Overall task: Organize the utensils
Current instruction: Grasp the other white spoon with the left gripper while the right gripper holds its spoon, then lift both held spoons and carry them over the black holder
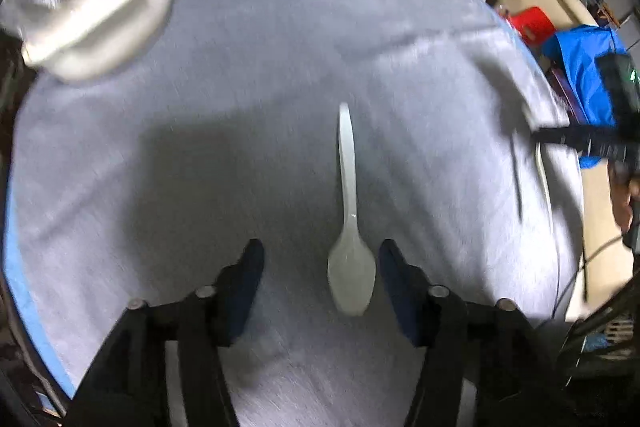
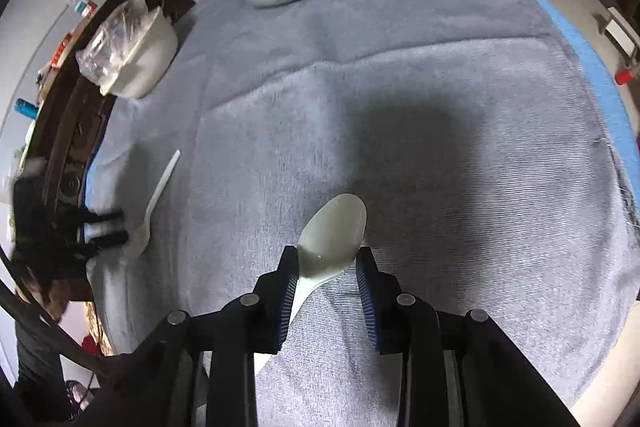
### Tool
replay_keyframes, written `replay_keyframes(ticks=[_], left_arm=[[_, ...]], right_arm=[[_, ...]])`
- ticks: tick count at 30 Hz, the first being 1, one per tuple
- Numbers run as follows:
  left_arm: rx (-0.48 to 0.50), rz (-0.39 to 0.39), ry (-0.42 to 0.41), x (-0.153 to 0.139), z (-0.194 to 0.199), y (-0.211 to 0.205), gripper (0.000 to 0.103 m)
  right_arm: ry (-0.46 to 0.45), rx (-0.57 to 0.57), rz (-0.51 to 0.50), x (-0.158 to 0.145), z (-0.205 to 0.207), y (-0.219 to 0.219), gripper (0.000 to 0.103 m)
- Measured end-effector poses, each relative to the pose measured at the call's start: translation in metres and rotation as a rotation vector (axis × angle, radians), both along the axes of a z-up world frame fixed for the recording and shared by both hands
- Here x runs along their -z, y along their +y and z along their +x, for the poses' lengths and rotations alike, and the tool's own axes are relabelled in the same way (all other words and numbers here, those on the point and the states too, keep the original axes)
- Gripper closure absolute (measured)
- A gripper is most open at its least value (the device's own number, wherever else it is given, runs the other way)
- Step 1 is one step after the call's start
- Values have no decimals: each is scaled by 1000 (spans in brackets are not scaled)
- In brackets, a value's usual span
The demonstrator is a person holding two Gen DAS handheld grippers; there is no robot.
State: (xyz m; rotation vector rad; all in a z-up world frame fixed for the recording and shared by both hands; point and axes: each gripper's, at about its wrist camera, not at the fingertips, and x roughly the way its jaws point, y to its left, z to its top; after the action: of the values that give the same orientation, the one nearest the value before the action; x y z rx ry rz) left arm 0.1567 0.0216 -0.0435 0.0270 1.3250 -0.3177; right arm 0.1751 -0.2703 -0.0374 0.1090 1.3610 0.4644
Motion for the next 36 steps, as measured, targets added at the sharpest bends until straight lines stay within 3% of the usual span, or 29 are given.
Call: replay_keyframes(ticks=[3,8,11,13,14,15,19,26,36], left_arm=[[17,18,14,-4,25,-7,42],[74,156,133,28,65,-31,45],[46,207,189,37,80,-37,59],[32,233,213,38,89,-41,74],[18,230,237,39,94,-42,90],[9,229,254,40,100,-45,93],[-45,209,282,43,110,-40,93],[-162,123,292,35,84,14,93],[-347,-34,187,14,15,87,93]], right_arm=[[6,-3,1,4,-1,2,71],[12,-3,1,5,0,2,71],[11,-20,-13,6,2,5,71],[14,-37,-24,7,3,9,71],[16,-45,-30,7,4,11,71],[17,-51,-34,8,4,13,71],[21,-81,-53,10,6,22,71],[18,-123,-94,12,11,35,71],[16,-83,-92,22,15,43,71]])
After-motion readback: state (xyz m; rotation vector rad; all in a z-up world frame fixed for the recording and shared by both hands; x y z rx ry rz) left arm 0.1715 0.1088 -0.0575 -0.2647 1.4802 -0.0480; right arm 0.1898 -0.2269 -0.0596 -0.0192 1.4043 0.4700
